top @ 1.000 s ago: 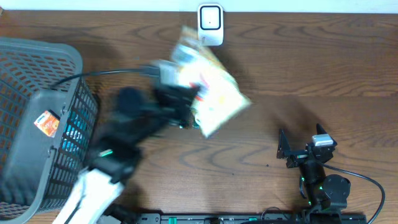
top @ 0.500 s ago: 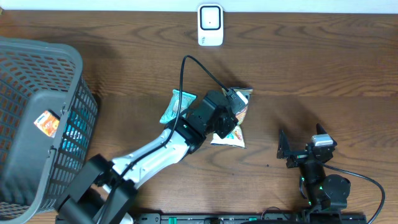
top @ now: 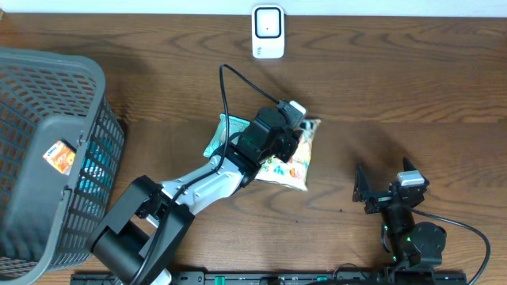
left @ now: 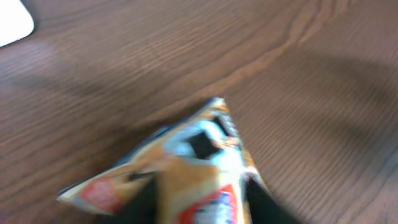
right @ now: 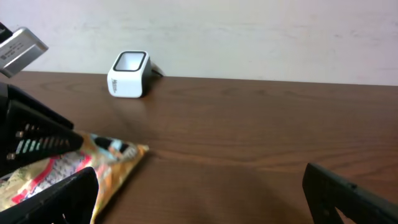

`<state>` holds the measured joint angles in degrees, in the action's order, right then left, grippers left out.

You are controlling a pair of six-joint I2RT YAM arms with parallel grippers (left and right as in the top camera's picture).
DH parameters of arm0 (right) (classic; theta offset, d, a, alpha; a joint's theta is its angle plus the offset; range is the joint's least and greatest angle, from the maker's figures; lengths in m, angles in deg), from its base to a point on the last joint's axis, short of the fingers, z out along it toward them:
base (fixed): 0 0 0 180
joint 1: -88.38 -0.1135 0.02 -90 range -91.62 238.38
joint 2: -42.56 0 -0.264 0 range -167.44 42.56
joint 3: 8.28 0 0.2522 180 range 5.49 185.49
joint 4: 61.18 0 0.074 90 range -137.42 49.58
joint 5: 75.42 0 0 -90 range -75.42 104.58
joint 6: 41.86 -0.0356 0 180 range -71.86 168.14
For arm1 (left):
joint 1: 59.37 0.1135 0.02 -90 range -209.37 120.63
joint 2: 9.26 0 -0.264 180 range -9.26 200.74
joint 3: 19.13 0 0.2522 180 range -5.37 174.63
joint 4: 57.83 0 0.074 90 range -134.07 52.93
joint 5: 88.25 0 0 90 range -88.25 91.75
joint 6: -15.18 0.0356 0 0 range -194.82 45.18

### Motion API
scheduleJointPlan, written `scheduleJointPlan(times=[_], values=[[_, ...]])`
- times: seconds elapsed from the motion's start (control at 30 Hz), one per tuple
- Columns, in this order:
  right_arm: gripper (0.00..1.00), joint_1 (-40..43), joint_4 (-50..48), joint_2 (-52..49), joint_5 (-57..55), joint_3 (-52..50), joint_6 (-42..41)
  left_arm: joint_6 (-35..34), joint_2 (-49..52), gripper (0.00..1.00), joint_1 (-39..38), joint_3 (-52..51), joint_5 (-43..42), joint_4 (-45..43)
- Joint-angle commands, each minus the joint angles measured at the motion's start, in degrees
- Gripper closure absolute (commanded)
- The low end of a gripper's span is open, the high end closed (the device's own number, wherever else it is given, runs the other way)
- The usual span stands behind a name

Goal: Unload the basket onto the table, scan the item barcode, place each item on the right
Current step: 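Carry the snack bag out and drop it right of the Zam-Buk box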

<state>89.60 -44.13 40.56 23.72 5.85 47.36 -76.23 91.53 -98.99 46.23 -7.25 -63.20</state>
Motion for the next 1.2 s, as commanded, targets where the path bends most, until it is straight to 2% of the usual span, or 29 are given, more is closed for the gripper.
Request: scheduleJointPlan(times=[0.0, 0.2, 0.23, 0.33, 0.57, 0.73, 0.87, 1.0, 1.17], values=[[0.01, -0.50, 0.22, 0.15, -0.20, -0.04, 0.66, -3.78, -3.58, 0.21, 0.46, 1.33, 2.45, -0.09], [0.01, -0.50, 0.22, 0.15, -0.20, -0.04, 0.66, -7.13, -15.45, 0.17, 1.64, 1.44, 2.43, 4.15], [0.01, -0.50, 0.22, 0.15, -0.20, -0.04, 0.66, -7.41, -17.84, 0.10, 1.79, 1.44, 2.43, 6.82], [0.01, -0.50, 0.22, 0.15, -0.20, -0.04, 0.66, -7.48, -24.70, 0.01, 1.95, 1.42, 2.43, 16.09], [0.01, -0.50, 0.22, 0.15, -0.22, -0.04, 0.63, -7.48, -32.92, 0.02, 1.55, 1.40, 1.29, 27.17], [0.01, -0.50, 0.22, 0.15, -0.20, -0.04, 0.66, -7.50, -37.48, 0.02, 3.45, 1.44, 1.36, 29.88], [0.01, -0.50, 0.20, 0.15, -0.22, -0.04, 0.66, -10.60, -42.80, 0.02, 9.46, 2.75, 1.33, 31.76], [0.01, -0.50, 0.20, 0.15, -0.20, -0.04, 0.66, -11.37, -46.82, 0.02, 19.89, 8.50, 1.29, 41.51], [0.01, -0.50, 0.22, 0.15, -0.20, -0.04, 0.63, -11.15, -46.60, 0.02, 33.83, 20.20, 1.36, 55.43]])
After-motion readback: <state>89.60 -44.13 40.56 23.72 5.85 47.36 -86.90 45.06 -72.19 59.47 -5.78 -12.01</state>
